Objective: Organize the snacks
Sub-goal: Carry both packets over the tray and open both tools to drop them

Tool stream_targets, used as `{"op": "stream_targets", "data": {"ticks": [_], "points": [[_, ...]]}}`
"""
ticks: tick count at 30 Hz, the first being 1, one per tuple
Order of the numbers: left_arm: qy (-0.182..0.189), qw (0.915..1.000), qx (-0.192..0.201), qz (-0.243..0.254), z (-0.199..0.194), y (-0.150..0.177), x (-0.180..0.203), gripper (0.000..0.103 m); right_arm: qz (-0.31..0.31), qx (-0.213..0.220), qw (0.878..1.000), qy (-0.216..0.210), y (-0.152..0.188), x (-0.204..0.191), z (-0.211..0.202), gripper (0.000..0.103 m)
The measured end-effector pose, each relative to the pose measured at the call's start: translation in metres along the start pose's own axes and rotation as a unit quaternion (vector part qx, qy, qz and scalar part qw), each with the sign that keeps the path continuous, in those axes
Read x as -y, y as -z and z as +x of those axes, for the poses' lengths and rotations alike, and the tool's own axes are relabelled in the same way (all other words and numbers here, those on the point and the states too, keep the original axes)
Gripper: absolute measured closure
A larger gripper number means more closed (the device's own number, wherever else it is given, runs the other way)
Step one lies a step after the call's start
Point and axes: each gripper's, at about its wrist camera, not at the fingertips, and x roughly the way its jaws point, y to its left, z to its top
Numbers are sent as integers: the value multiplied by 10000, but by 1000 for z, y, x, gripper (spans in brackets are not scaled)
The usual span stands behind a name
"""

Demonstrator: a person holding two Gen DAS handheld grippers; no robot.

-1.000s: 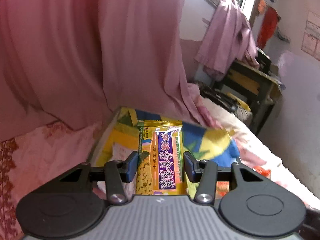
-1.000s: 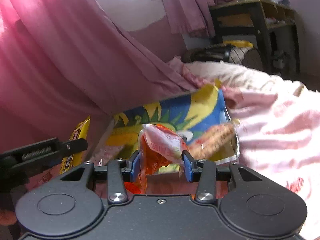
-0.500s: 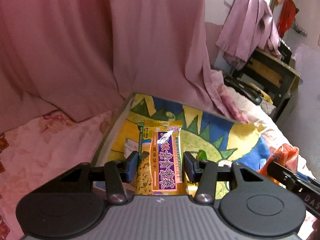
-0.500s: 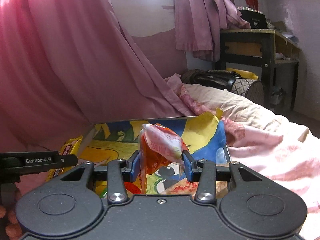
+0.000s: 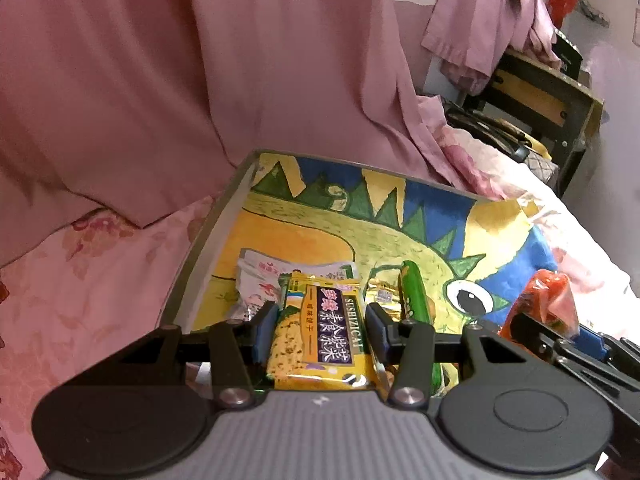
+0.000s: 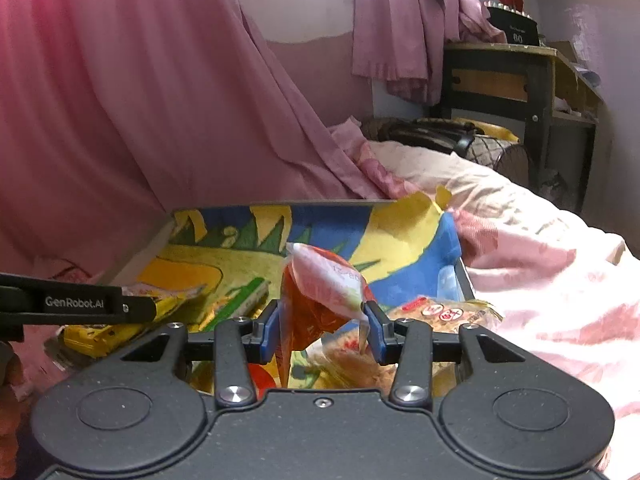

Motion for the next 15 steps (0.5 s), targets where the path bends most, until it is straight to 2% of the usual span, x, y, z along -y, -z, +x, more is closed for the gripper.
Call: {"op": "stream_targets", "data": {"ticks": [4, 9, 12, 14, 15], "points": [[-8, 10000, -10, 45, 0, 1, 1, 51, -13, -5, 10000, 14, 1, -1, 1, 57], [-12, 10000, -24, 73, 0, 1, 3, 48, -107, 12, 9999, 92, 4, -3, 1, 51], [12, 9999, -58, 99, -1, 1, 4, 44, -112, 37, 9999, 79, 4, -3, -2, 49], [24, 9999, -70, 102, -3, 2, 6, 38, -104, 66, 9999, 70, 3, -3, -5, 49], [32, 9999, -63, 107, -4, 2, 7, 37, -103, 92, 9999, 70, 3, -3, -7, 45]]}}
